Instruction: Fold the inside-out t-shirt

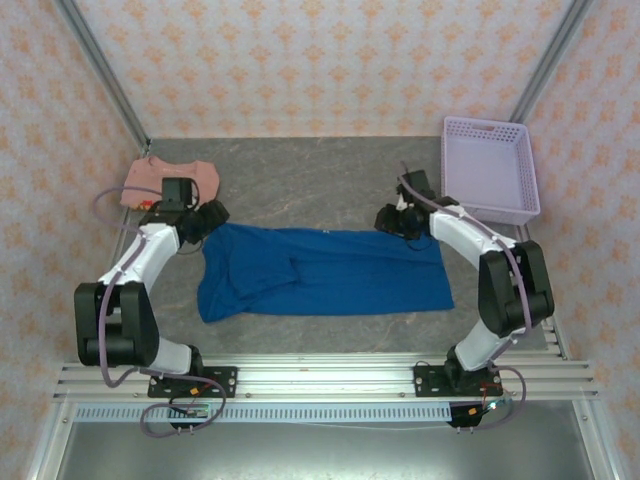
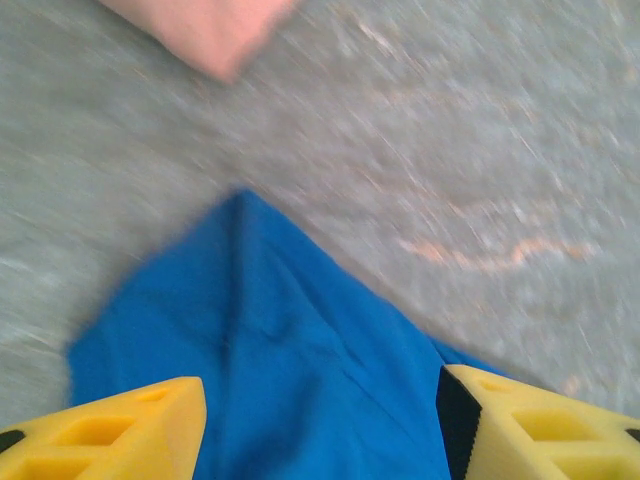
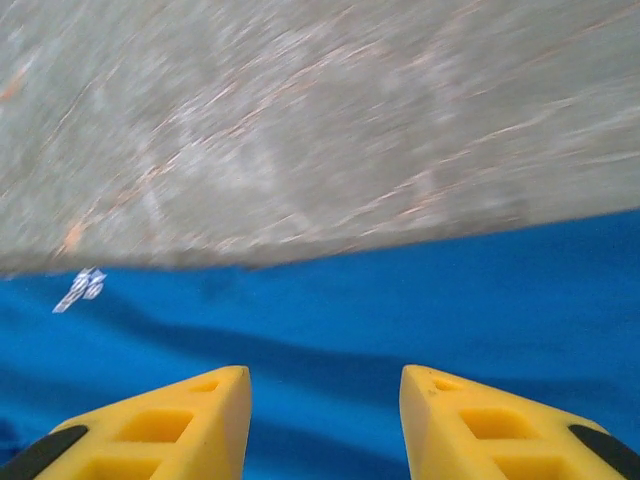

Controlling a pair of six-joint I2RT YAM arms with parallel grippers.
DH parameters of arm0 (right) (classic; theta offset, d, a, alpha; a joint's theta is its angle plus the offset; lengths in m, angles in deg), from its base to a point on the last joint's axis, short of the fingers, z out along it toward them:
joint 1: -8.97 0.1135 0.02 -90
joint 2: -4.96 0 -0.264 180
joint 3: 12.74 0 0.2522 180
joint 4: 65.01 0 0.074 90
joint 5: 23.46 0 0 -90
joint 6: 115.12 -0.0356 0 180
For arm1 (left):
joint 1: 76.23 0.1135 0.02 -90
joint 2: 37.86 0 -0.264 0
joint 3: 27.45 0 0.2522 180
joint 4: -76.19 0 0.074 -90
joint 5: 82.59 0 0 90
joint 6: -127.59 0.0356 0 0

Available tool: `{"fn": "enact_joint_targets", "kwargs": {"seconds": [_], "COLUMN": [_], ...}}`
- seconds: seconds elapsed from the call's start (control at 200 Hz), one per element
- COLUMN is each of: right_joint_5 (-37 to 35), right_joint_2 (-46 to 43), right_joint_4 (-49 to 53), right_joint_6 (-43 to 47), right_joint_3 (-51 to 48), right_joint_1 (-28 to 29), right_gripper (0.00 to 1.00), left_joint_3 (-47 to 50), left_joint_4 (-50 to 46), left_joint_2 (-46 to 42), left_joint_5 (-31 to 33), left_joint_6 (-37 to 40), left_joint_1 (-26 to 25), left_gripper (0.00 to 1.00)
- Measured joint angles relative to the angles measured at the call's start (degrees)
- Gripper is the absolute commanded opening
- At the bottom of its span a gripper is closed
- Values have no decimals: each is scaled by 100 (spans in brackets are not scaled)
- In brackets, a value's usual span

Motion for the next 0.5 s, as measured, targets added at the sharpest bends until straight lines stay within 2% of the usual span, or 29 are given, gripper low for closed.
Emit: {"fn": "enact_joint_targets", "kwargs": {"seconds": [0.11,0.175,0.5], "right_joint_5": [216,271,66], "right_joint_2": [356,584,1318], "right_joint_4": [-243,-345,-181], "right_joint_6": [-39,-63,-87], "right_joint_3": [48,68,374], "right_joint_1": [219,212,-72], "right_gripper": [43,41,36], "left_joint_3": [72,151,542], "left_joint_4": [120,205,243], "left_joint_2": [105,197,1051], "left_joint_5": [-258,-343,-15], "left_joint_6": [-61,-66,125], "left_joint_1": [-793,-1034,-879], "left_gripper": [64,64,64]}}
